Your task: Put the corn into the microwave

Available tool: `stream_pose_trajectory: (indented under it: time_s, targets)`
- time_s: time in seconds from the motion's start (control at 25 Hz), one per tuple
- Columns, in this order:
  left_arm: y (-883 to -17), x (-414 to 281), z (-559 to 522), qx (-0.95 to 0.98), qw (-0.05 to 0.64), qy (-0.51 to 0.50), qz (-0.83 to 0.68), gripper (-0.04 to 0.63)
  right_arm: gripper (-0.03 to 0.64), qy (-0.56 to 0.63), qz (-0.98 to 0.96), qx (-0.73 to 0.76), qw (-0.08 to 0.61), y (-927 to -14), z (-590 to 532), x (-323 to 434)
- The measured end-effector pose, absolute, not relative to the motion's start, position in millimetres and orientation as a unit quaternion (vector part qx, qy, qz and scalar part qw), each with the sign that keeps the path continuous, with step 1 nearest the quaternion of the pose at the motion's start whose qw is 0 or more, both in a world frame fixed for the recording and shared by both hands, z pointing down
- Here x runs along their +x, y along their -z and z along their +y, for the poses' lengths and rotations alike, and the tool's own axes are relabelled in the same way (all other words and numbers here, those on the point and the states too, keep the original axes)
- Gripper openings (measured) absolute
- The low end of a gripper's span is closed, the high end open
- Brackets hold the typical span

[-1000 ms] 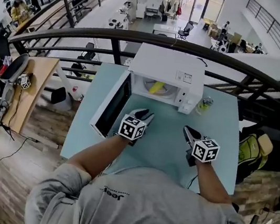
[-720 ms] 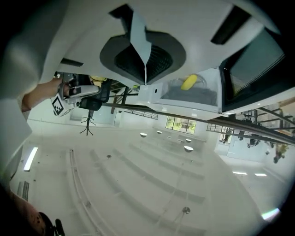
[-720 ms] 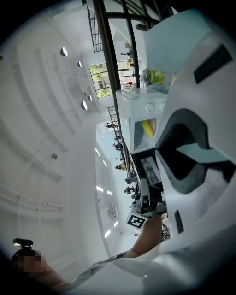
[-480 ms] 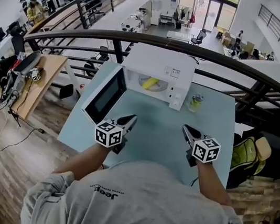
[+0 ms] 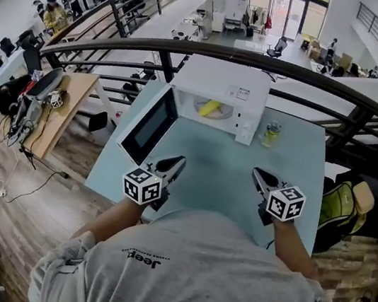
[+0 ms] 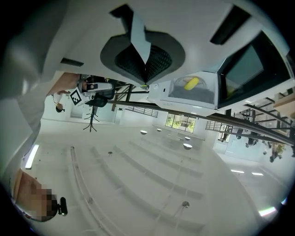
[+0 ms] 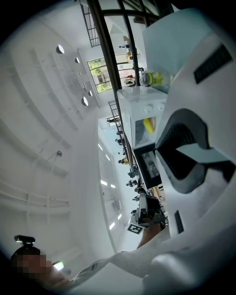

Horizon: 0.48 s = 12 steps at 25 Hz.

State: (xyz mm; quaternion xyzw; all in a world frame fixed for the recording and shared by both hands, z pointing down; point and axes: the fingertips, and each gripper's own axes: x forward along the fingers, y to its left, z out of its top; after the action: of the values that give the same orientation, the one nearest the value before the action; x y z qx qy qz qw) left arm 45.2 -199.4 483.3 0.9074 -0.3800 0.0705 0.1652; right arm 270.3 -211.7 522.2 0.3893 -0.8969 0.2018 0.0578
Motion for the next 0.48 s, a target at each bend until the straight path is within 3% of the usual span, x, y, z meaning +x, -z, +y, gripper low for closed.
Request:
stream_pose_trajectory:
  time_s: [0.48]
  targets:
    - [-464,-29,-226,0.939,0.152,-0.048,-0.304,0.018,0.017,-0.22,-0.875,0.431,0.03,-500,-222,176]
